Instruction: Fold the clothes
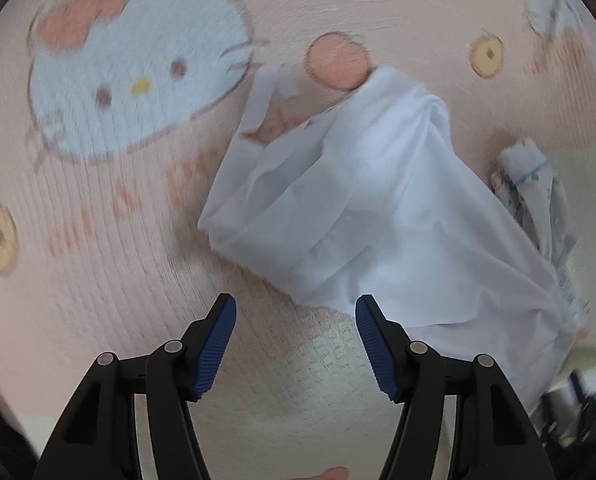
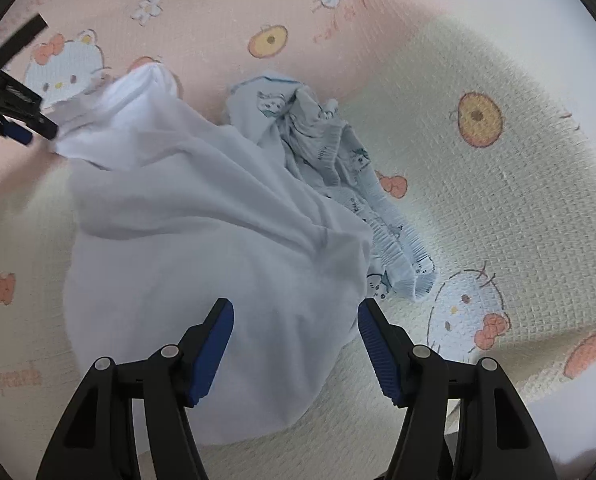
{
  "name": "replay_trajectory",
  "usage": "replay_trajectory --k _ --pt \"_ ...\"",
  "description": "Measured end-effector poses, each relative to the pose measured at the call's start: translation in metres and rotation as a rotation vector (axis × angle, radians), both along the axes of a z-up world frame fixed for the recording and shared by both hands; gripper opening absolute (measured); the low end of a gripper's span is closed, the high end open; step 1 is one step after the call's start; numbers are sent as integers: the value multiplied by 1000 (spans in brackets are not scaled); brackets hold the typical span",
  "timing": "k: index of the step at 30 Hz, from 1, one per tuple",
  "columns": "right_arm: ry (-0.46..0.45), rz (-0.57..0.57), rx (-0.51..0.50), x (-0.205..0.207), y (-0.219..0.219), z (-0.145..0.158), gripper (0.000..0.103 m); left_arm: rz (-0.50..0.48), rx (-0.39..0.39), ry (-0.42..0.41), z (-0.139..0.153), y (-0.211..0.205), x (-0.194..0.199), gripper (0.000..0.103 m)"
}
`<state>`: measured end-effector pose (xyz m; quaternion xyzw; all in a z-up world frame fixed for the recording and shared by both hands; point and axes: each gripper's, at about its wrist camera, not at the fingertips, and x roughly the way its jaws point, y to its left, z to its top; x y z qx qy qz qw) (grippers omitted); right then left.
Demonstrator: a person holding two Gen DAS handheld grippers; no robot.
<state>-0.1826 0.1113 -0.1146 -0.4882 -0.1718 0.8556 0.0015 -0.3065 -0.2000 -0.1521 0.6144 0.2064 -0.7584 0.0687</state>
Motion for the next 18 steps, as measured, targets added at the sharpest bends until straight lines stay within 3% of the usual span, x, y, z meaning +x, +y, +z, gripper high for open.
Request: replay_trajectory --k 4,7,14,18 --pt "9 65 -2 14 -18 -2 64 41 63 2 -9 -6 3 60" --pt "25 148 57 29 -42 -7 64 67 99 1 -15 -9 3 60" --pt "39 294 194 60 -92 -22 64 69 110 11 -20 -12 -7 59" --pt "-1 333 195 67 -109 -31 64 74 127 26 -22 -20 -12 59"
